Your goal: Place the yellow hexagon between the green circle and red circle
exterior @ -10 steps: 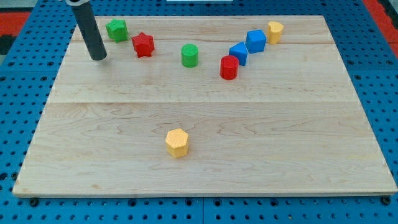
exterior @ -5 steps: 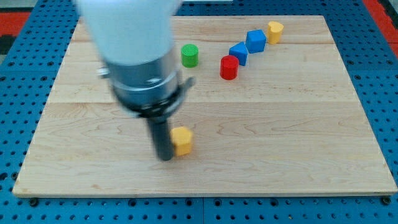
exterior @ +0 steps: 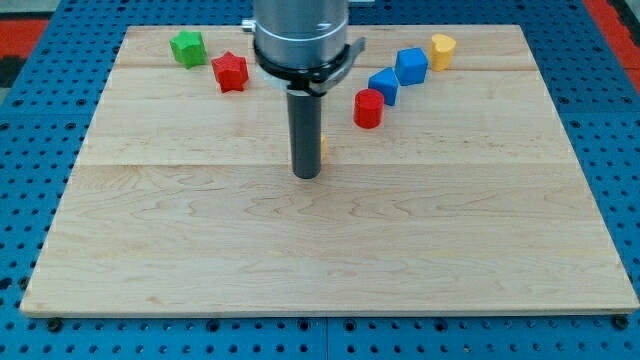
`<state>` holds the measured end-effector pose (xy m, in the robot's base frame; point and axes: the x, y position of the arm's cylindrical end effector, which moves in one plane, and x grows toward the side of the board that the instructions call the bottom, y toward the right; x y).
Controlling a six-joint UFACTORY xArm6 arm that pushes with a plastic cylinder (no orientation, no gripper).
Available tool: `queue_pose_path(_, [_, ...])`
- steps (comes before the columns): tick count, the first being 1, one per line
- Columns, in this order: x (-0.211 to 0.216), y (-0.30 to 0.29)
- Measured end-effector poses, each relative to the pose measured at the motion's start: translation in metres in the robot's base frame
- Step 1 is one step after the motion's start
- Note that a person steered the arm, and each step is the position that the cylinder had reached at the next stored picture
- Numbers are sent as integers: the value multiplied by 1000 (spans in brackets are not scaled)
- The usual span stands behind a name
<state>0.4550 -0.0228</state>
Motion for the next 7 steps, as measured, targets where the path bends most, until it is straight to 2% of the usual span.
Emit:
queue_pose_path(1, [-36,7])
queue_pose_path(2, [-5,12])
queue_pose_path(3, [-15,24])
queue_pose_path(6, [-94,-36])
queue_pose_path(7, [-98,-14])
